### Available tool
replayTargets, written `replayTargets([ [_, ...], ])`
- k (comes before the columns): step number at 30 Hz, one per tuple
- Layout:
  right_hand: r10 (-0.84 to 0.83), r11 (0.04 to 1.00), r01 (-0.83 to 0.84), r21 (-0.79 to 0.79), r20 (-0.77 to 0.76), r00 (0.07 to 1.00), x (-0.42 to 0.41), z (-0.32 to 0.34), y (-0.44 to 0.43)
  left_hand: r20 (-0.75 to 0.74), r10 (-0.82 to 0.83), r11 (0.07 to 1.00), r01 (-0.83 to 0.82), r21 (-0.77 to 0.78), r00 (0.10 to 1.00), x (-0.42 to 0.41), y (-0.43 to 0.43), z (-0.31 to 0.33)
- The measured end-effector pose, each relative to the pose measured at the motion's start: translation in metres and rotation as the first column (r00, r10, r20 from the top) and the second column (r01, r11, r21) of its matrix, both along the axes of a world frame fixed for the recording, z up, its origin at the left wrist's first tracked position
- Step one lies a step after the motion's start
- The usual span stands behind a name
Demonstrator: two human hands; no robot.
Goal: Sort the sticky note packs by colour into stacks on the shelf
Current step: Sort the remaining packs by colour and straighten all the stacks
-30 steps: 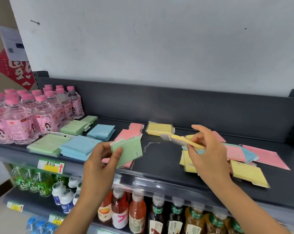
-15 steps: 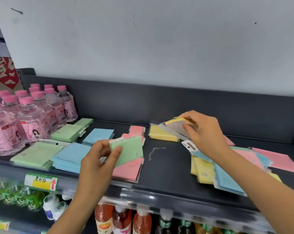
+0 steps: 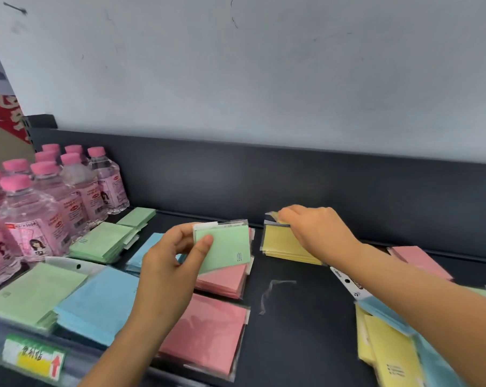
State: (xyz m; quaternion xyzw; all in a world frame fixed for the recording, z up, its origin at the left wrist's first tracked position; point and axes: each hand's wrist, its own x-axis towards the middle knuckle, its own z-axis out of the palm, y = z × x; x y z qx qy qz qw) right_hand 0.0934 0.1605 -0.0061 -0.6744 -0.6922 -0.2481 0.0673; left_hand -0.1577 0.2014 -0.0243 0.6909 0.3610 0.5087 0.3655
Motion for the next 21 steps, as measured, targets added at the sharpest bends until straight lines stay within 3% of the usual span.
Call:
replayTargets([
  [2, -0.003, 1.000, 0.002, -0.031, -0.029, 1.000, 0.000, -0.009, 0.009, -0.015, 0.000, 1.000, 0.000, -0.007, 1.000, 0.004, 0.005, -0.001],
  [7, -0.089, 0.979, 0.014, -0.204, -0.367, 0.926, -0.002, -0.022, 0.019, -0.033, -0.013, 1.000, 0.013, 0.006, 0.999, 0.010, 0.011, -0.002],
  [10, -0.111, 0.965, -0.042, -0.260, -0.546, 0.831, -0.004, -0.013, 0.018, -0.045, -0.048, 0.999, 0.049, 0.017, 0.998, 0.013, 0.012, -0.003],
  [14, -0.046, 0.986, -0.082, -0.145, -0.710, 0.703, -0.018, 0.006, 0.010, -0.069, -0.108, 0.994, 0.109, 0.014, 0.992, 0.010, 0.014, -0.003],
  [18, -0.036, 0.952, -0.260, -0.162, -0.902, 0.429, -0.052, 0.027, 0.004, -0.059, -0.134, 0.990, 0.136, 0.040, 0.989, -0.002, 0.019, -0.001],
  [21, -0.019, 0.931, -0.317, -0.178, -0.895, 0.445, -0.086, 0.030, 0.003, -0.053, -0.150, 0.984, 0.154, 0.086, 0.987, -0.021, 0.027, 0.000],
])
